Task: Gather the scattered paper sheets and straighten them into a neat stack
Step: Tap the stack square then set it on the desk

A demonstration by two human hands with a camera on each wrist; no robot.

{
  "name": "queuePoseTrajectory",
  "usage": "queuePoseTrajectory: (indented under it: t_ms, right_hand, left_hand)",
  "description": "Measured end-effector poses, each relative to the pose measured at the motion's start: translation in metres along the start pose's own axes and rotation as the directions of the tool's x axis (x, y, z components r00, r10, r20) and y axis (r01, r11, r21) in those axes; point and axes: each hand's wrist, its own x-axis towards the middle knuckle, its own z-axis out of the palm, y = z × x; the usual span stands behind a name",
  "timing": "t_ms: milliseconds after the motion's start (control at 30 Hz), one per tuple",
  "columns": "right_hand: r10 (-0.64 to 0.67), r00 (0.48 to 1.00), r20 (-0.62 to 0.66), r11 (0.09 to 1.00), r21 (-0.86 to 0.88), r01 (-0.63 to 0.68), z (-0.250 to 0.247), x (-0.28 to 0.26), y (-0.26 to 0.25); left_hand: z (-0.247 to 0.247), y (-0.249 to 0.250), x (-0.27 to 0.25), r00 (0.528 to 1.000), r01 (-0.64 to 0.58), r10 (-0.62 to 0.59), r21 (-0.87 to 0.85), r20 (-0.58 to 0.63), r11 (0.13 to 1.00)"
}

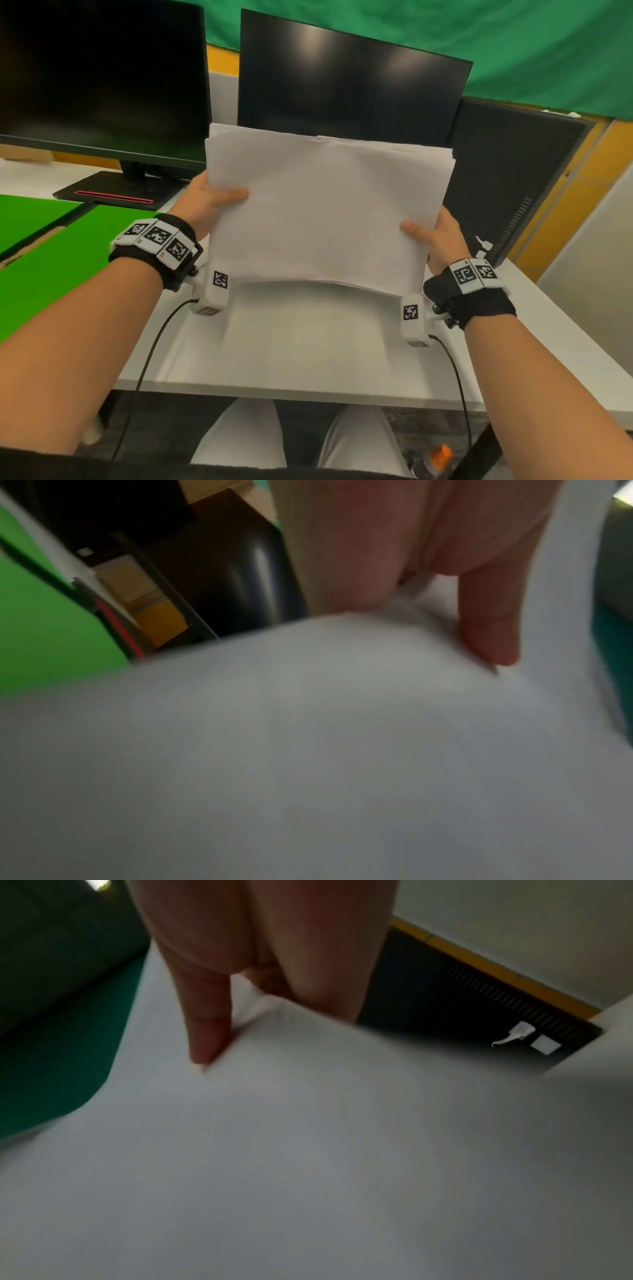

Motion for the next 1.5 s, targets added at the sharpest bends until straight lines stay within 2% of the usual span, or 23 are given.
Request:
queuePoseTrajectory:
  t_ms: [133, 267, 367, 533, 700, 800, 1000, 1100, 1233, 1300, 1367, 1433, 1500]
  right_hand:
    - [-0.015, 0.989, 0.149, 0.982, 0.189, -0.014, -0.016, 0.003, -0.008]
    - [-0.015, 0.978, 0.208, 0.962, 0.271, -0.043, -0.019, 0.006, -0.005]
    - [0.012, 0.979, 0.202, 0.958, 0.279, -0.069, -0.022, 0.009, 0.005]
    - [0.069, 0.984, 0.167, 0.963, 0.248, -0.109, -0.024, 0.009, 0.014]
    - [0.123, 0.98, 0.155, 0.958, 0.24, -0.158, -0.024, 0.01, 0.021]
    - [0.114, 0.989, 0.091, 0.983, 0.134, -0.125, -0.021, 0.011, 0.024]
    - [0.066, 0.996, 0.065, 0.993, 0.09, -0.072, -0.011, 0.011, 0.016]
    - [0.057, 0.997, 0.056, 0.993, 0.101, -0.063, -0.011, 0.009, 0.017]
    - [0.019, 0.997, 0.07, 0.983, 0.179, -0.032, -0.003, 0.003, 0.015]
    - [0.037, 0.997, 0.068, 0.98, 0.191, -0.049, -0.004, 0.001, 0.017]
    - [0.045, 0.998, 0.049, 0.985, 0.166, -0.053, -0.006, 0.001, 0.018]
    - [0.014, 0.999, 0.038, 0.987, 0.159, -0.02, -0.008, 0.002, 0.013]
    - [-0.029, 0.999, 0.025, 0.989, 0.145, 0.025, -0.007, 0.004, 0.005]
  left_hand:
    - [-0.017, 0.003, 0.002, 0.999, 0.012, -0.008, -0.099, 0.041, 0.995]
    - [-0.021, 0.001, 0.004, 0.996, 0.028, -0.014, -0.145, 0.092, 0.989]
    - [-0.022, -0.002, 0.003, 0.986, 0.087, -0.065, -0.143, 0.151, 0.986]
    - [-0.021, -0.006, 0.007, 0.982, 0.072, -0.04, -0.17, 0.183, 0.983]
    - [-0.016, -0.006, 0.01, 0.994, 0.028, -0.017, -0.103, 0.105, 0.994]
    - [-0.011, -0.004, 0.011, 0.996, -0.002, 0.007, -0.057, 0.089, 0.998]
    - [-0.008, 0.007, 0.013, 0.995, -0.066, 0.066, 0.001, 0.07, 0.998]
    - [-0.008, 0.003, 0.011, 0.995, -0.073, 0.073, 0.001, 0.062, 0.997]
    - [-0.002, 0.001, 0.005, 0.984, -0.146, 0.148, -0.027, 0.101, 0.989]
    - [-0.003, -0.002, 0.005, 0.989, -0.107, 0.109, -0.019, 0.103, 0.994]
    - [-0.005, -0.006, 0.005, 0.993, -0.024, 0.02, 0.037, 0.115, 0.999]
    - [-0.006, -0.01, 0.006, 0.992, 0.031, -0.041, 0.085, 0.115, 0.996]
    - [-0.006, -0.01, 0.007, 0.993, 0.04, -0.048, 0.072, 0.11, 0.997]
